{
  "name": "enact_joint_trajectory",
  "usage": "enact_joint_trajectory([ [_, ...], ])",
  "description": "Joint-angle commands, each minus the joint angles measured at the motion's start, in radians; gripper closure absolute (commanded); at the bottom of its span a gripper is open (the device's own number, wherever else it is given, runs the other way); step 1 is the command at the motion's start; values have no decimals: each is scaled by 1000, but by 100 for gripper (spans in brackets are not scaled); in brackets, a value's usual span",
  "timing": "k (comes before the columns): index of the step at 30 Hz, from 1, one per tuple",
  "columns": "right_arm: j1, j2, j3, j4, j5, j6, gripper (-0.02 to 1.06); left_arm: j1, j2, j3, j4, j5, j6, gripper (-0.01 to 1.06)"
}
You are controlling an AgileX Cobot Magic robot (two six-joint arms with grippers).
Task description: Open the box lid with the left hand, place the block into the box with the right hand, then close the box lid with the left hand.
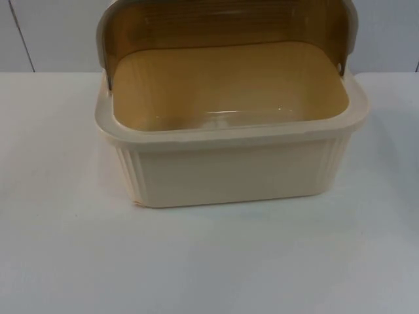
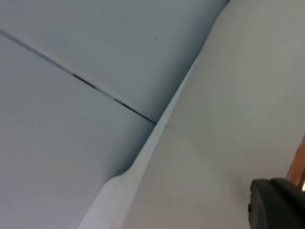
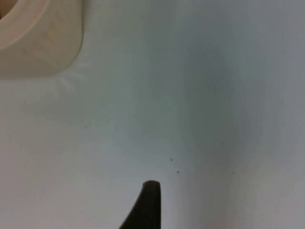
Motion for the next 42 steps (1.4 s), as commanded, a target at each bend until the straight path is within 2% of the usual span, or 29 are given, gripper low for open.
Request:
enact_joint_trajectory([
  [1, -5, -11, 4, -5, -11, -2, 23, -7, 10, -8, -12, -27, 0, 105],
  [16, -5, -11, 4, -11, -23, -2, 23, -17, 34, 4, -49, -23, 10, 105],
  [27, -5, -11, 4, -11, -23, -2, 23, -17, 34, 12, -26, -80, 22, 105],
  [36, -5, -11, 4, -11, -23, -2, 23, -17, 42, 12, -3, -80, 22, 105],
  [42, -5, -11, 4, -11, -28, -9, 23, -22, 60, 12, -10, -50, 22, 105],
])
